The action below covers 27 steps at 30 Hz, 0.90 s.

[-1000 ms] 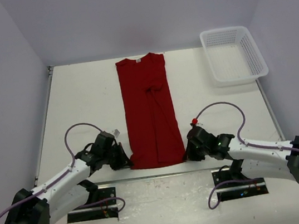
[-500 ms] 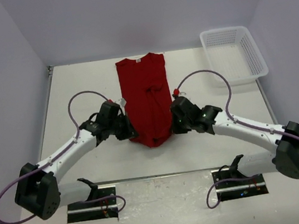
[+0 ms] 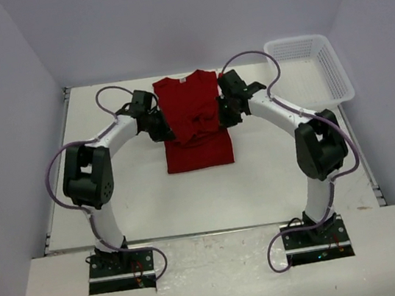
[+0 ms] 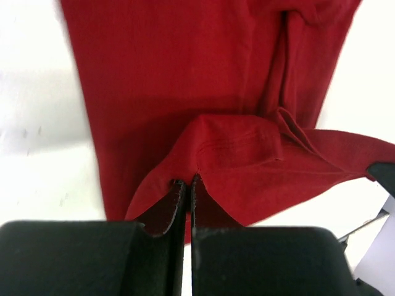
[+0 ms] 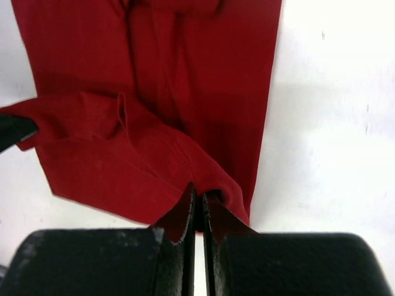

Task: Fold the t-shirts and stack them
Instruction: Fold the folded rectangular tshirt in 1/3 of the way

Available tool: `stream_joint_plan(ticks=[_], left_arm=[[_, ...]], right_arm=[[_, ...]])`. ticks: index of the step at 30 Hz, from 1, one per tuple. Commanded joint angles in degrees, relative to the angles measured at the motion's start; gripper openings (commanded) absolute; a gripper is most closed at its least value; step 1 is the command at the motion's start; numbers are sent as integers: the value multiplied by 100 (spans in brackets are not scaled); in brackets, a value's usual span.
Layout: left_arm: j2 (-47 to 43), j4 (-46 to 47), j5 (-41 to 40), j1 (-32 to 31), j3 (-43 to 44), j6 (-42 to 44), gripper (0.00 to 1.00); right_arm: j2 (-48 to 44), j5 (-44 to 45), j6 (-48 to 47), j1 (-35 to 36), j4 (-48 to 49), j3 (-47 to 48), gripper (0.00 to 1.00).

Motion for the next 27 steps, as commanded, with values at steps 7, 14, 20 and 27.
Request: stream_joint_plan(ticks=[7,14,20,27], left_arm=[[977,-394,212,289,1418,175,0],[380,115,-122,633,725,-133,0],[818,229,97,739,969,-238,0],[1319,1002,519,747,1268,-239,9]], right_arm=[[1577,-967,-865,-514,-653,1876,0],[2158,-1213,-1058,-628,-803,2553,0],[2527,-1353,-1146,-716,-943,3151,0],[2967,-1485,-1444,-901,-1137,3907,30]])
